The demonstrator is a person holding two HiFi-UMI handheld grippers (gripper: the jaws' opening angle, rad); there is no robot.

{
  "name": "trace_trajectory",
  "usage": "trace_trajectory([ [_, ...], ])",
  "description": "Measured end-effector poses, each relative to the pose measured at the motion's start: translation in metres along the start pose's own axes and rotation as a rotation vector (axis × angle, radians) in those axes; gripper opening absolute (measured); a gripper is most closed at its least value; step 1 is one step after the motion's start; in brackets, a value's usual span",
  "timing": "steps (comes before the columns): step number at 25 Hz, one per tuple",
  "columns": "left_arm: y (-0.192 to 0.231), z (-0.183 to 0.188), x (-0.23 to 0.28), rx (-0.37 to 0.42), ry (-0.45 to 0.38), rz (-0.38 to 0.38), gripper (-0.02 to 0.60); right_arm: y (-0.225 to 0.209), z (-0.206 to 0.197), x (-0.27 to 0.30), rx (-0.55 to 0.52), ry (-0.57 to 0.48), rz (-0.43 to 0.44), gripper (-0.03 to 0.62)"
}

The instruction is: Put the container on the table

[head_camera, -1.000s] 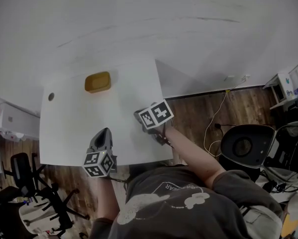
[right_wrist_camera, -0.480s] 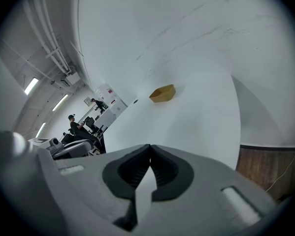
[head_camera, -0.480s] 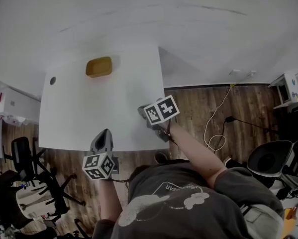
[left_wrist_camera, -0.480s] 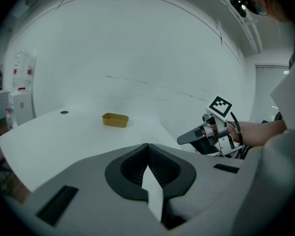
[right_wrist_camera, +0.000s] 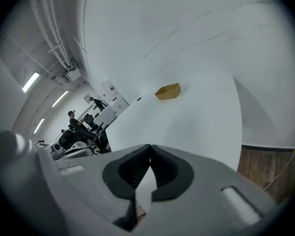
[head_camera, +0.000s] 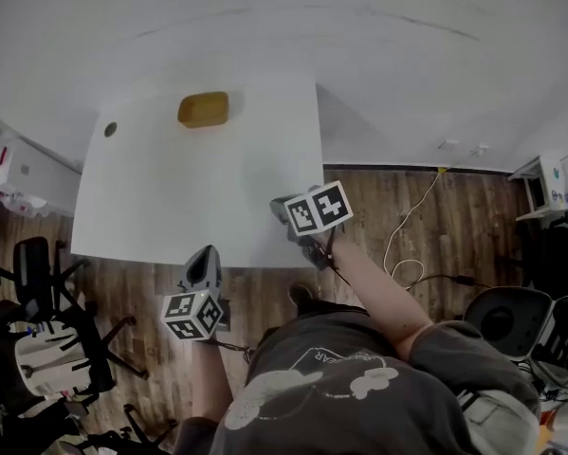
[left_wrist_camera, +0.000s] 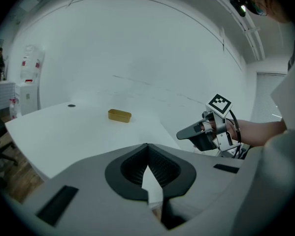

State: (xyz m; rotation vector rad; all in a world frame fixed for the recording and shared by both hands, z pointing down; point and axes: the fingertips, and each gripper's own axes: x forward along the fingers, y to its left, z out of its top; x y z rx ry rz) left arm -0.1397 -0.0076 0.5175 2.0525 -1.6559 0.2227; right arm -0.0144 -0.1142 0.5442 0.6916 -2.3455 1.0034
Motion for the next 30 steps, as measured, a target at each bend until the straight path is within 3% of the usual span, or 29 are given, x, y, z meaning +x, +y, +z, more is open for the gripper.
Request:
trace_trajectory([
  [12,-0.012,-0.007,-0.052,0.008,-0.056,-0.001,-0.003,0.035,-0.022,-0.026,-0.067,-0.039,-0.023,-0.002],
  [30,-0.063,-0.037,-0.108,0.0,-0.082,-0.022,-0.003,0.072,-0.06,-0.101,-0.342,-0.215,-0.15,-0.002],
])
